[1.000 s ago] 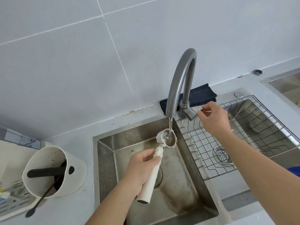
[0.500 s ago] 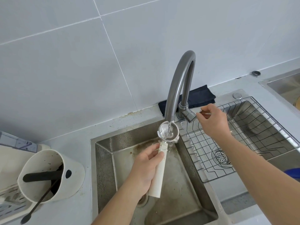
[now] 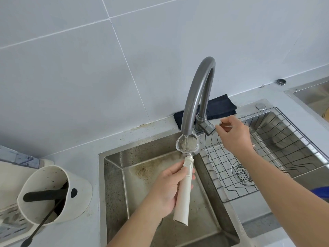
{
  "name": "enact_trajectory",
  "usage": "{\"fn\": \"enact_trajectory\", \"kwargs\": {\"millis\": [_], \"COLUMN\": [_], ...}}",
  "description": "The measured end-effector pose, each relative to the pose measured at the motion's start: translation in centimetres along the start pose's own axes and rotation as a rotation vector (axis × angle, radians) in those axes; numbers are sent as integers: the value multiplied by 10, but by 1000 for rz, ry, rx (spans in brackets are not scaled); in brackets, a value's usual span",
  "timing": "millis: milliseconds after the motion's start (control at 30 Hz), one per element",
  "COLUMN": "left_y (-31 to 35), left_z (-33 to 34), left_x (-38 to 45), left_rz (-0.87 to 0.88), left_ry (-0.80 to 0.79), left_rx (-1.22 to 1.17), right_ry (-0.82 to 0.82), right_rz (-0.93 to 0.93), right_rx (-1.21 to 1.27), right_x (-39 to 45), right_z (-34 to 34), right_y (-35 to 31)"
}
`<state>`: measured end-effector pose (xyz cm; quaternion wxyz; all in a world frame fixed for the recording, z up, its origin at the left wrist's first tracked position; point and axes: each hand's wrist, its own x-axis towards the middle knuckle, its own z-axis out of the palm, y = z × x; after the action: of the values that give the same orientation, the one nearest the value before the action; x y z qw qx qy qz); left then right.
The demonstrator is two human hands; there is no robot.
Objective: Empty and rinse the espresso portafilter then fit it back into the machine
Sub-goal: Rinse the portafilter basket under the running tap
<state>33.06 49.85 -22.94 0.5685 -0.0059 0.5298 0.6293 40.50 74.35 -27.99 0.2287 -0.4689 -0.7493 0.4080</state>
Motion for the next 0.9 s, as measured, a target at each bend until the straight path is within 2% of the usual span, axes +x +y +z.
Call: {"fn": "enact_trajectory", "kwargs": {"millis": [400, 600, 900], "left_y": [2, 5, 6], "left_z": [2, -1, -9], "left_x": [6, 8, 0], "left_rz": [-140, -171, -118], "left_ry": [134, 190, 213], "left_rx": [-33, 113, 381], "right_ry": [4, 1, 8], "right_rz": [-7, -1, -3], "right_rx": [8, 8, 8], "right_x": [-1, -1, -1], "right_z": [0, 1, 1], "right_y": [0, 0, 1]}}
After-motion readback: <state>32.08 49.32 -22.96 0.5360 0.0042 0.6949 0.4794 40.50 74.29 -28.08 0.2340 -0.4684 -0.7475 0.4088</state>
